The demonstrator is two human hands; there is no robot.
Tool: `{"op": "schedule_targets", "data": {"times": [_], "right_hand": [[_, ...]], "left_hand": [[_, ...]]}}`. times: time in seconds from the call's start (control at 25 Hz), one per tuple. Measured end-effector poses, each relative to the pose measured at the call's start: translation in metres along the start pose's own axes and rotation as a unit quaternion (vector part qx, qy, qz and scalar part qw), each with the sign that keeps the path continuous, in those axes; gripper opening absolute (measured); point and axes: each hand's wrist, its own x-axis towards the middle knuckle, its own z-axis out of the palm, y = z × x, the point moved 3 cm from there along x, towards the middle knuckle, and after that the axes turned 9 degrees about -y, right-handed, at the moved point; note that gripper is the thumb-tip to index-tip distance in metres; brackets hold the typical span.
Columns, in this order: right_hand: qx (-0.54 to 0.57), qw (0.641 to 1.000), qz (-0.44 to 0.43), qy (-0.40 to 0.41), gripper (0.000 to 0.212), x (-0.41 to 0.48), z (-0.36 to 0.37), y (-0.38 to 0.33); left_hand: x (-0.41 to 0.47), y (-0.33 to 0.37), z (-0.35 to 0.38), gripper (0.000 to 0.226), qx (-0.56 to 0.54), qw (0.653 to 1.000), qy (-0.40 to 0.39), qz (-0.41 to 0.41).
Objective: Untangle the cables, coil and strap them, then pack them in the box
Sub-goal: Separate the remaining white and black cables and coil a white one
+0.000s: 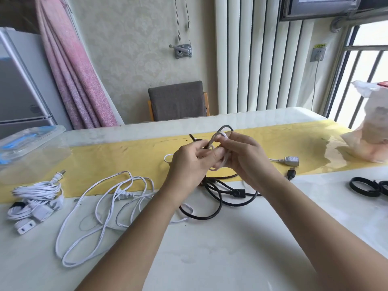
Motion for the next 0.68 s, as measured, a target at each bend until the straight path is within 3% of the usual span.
{"op": "schedule_targets", "data": {"times": [0.12,0.24,0.36,0.44,0.52,0.68], "right_hand": [[-0.002,0.999,-0.001,0.034,0.013,-0.001,-0.018,-0.010],[-0.029,0.999,0.020,0.017,0.019,-0.003,-0.024,-0.016],[-0.230,0.958,0.161,-0.057,0.028,-0.008,-0.026,-0.009],[-0.295,0.929,0.203,-0.091,0.033,-0.011,-0.023,-0.006],[-0.301,0.933,0.178,-0.088,0.042,-0.011,-0.020,-0.005],[-0.353,0.934,0.062,-0.020,0.036,0.000,-0.018,-0.002]], "left_hand": [[-0.007,0.011,0.003,0.022,0.052,0.995,-0.025,0.076],[-0.008,0.017,-0.006,0.016,0.130,0.987,0.031,0.087],[-0.007,0.017,-0.014,0.013,0.211,0.972,0.062,0.078],[-0.003,0.012,-0.018,0.017,0.246,0.967,0.047,0.042],[0.002,0.002,-0.020,0.017,0.229,0.973,0.005,0.016],[0.007,-0.007,-0.020,0.023,0.041,0.998,-0.044,0.036]]}}
